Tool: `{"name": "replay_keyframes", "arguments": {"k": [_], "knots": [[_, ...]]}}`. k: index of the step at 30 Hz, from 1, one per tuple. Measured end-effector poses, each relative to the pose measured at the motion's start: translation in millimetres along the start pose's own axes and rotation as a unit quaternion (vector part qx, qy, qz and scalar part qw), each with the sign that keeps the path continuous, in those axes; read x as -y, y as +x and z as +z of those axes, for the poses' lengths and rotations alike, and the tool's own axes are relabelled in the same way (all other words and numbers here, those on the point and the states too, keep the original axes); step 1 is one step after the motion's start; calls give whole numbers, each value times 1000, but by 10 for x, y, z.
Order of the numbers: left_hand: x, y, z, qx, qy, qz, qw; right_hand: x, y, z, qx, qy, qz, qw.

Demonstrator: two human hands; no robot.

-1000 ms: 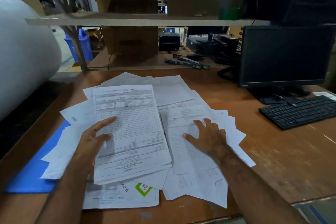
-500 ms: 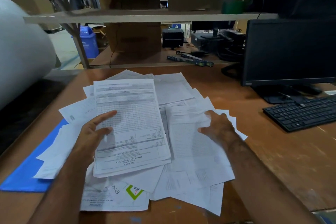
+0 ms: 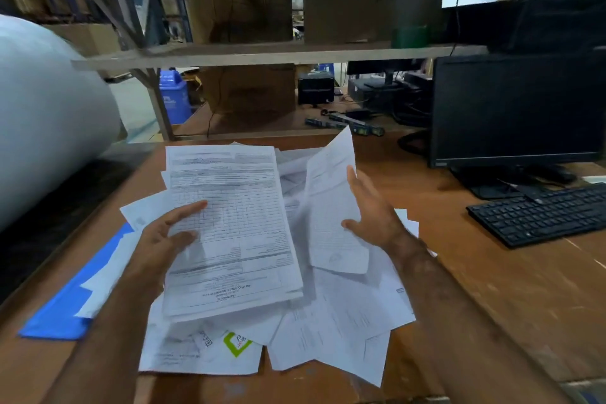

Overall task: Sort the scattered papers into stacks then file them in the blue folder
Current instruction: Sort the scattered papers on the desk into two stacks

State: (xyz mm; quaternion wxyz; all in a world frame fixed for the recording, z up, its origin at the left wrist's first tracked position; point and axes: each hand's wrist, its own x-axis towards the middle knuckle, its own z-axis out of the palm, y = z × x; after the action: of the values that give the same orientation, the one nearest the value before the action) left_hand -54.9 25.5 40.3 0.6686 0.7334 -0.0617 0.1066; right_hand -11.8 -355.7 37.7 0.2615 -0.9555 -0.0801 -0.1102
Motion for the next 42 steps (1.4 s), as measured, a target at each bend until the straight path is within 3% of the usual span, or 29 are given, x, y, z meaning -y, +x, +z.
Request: {"name": "replay_keyframes", "arguments": {"k": [5, 10, 13, 19, 26, 28, 30, 32, 34, 37, 40, 42], "knots": [[19, -36, -240, 0, -32, -2, 999, 281, 66, -102, -9, 17, -5, 1000], [8, -46, -371, -10, -60, -17, 998, 629, 22, -396, -77, 32, -104, 991], [-9, 23, -417, -10, -71, -21, 997, 850, -40, -640, -97, 135, -108, 980], [7, 180, -518, -30, -74, -52, 995, 1074, -52, -787, -94, 411, -87, 903], [-23, 493, -375, -27, -9, -43, 999, 1077, 277, -361, -26, 566, -66, 821], [-74, 585, -280, -34, -28, -41, 998, 1047, 408, -192, 10, 539, -48, 841], [-155, 664, -175, -23, -45, -44, 998, 991, 573, 4, 38, 391, -48, 919], [-190, 761, -102, -17, -57, -56, 997, 972, 735, 184, 39, 254, -62, 964], [-203, 847, -26, -13, -85, -65, 994, 928, 884, 333, 46, 239, -65, 968], [-193, 1036, 95, -19, -99, -85, 991, 756, 1110, 498, 71, 310, -68, 946], [-164, 1276, 239, -24, -40, -87, 995, 589, 1374, 628, 111, 378, -82, 915], [-116, 1439, 319, -38, -11, -102, 994, 531, 1578, 690, 115, 375, -92, 915]]}}
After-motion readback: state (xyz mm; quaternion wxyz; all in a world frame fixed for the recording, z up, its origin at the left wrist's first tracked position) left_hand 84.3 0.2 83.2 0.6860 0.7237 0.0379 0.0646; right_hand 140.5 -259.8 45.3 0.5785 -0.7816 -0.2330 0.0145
